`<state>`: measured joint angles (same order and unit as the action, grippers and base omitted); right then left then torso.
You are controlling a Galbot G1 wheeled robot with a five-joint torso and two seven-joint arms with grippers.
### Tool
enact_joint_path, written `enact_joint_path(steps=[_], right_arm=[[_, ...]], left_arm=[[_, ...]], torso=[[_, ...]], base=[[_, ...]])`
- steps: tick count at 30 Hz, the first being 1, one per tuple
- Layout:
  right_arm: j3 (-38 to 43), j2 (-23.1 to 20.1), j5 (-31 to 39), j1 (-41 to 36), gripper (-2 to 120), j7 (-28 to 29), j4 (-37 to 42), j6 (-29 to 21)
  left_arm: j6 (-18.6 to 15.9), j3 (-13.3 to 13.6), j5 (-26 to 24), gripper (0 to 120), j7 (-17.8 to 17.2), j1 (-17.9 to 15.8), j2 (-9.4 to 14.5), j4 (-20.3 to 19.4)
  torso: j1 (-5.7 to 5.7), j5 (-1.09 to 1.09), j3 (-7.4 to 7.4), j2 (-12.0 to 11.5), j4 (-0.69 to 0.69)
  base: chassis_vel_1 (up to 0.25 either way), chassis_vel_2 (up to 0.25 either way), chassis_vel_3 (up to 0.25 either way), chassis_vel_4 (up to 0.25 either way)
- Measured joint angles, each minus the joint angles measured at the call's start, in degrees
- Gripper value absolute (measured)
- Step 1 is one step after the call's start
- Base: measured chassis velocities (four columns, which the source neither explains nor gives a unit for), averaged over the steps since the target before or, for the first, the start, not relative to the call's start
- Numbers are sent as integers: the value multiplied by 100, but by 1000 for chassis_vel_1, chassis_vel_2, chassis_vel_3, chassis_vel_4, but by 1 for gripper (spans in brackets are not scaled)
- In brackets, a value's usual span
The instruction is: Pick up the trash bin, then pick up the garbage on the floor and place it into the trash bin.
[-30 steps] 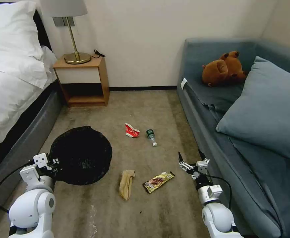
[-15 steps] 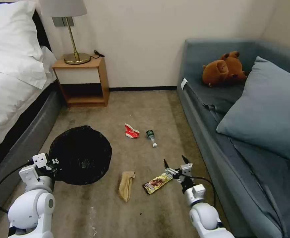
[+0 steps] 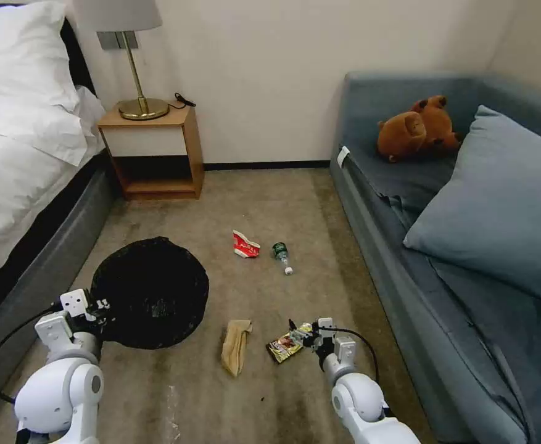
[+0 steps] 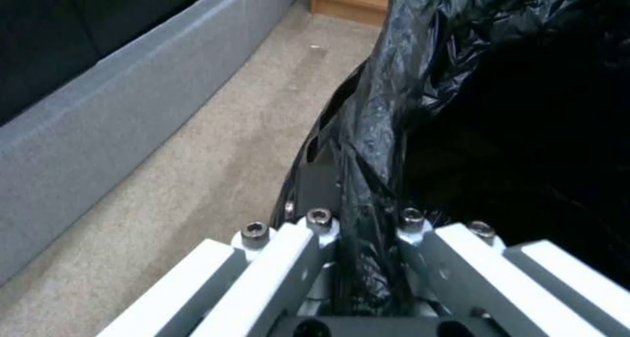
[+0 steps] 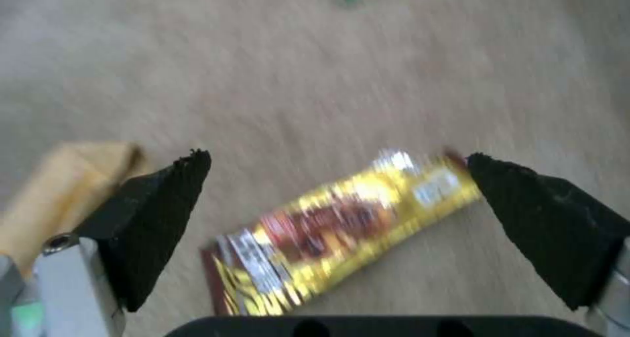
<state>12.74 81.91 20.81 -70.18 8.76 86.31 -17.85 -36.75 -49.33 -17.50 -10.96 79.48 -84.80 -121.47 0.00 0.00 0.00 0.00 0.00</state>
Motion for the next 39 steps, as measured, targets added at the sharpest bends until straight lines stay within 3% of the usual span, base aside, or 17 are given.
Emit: enact_joint_path(steps=[2,10,15,19,35,39], right_arm=[[8,115,160,41,100,273,-74,-302],[20,379,267,119,100,360,-362,-406],[70,566,225,258,100,349,-727,-263],[149,656,198,352,100,341,-964,-176],[440,1025,112,805,100,103,-2065,229],[521,1036,-44,957,100,-71,-2592,521]], left_arm=[[0,0,1,2,0,-4,-4,0],[31,-23,-99,2,10,-1,-6,-1],[-29,-90,-861,2,-2,37,6,-5],[-123,-148,-1075,2,27,36,44,30],[-172,-127,-1011,2,57,30,78,-9],[-172,-106,-938,2,70,15,79,-11]], torso=[[0,0,0,0,0],[0,0,0,0,0],[0,-1,0,0,0],[0,0,0,0,0],[0,0,0,0,1],[0,0,0,0,0]], base=[[0,0,0,0],[0,0,0,0],[0,0,0,0],[0,0,0,0],[0,0,0,0],[0,0,0,0]])
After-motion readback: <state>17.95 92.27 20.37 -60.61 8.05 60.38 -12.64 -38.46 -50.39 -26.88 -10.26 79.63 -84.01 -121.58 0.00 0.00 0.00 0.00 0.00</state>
